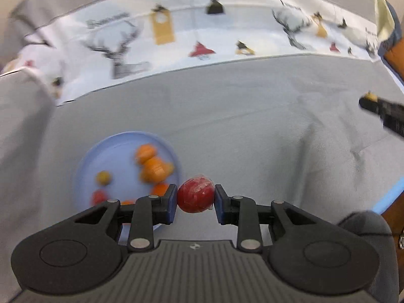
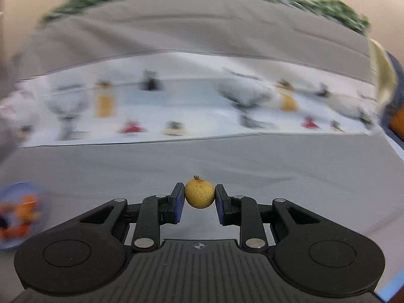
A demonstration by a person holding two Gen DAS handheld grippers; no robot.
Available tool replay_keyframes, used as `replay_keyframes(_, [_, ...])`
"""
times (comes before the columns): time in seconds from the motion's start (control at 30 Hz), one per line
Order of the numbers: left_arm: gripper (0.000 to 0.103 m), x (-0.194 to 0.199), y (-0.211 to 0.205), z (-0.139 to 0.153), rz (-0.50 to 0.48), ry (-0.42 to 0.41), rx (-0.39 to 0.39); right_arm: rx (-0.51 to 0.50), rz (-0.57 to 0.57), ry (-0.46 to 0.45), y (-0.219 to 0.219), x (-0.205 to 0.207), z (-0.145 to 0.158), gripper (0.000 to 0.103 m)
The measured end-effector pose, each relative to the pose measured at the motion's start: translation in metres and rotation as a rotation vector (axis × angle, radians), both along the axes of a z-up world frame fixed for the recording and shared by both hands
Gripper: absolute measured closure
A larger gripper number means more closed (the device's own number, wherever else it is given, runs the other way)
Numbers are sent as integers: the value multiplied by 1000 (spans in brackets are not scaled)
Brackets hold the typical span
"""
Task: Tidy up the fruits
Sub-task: 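Carry the red fruit and yellow fruit over the blue plate with both tools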
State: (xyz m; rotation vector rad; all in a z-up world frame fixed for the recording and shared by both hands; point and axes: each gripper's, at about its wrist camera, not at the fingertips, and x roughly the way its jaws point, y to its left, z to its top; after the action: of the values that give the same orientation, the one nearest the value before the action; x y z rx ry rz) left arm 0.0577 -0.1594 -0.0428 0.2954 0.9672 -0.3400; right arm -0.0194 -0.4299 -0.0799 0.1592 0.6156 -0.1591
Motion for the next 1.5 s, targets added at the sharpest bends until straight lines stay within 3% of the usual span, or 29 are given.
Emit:
replay_keyframes(0.23, [69,-61,76,39,91,-22,9,145,171,43,111,-59,36,76])
replay_keyframes(0.57, [69,-125,166,58,192,-56,-12,141,341,117,235,-119,54,76])
replay_keyframes(0.87, [69,-152,196,65,198,-78,-58,81,393,120,278,-143,64,76])
replay_keyframes(1.5, [69,-158,192,67,206,-92,-96,23,424,101,280,-148,69,76])
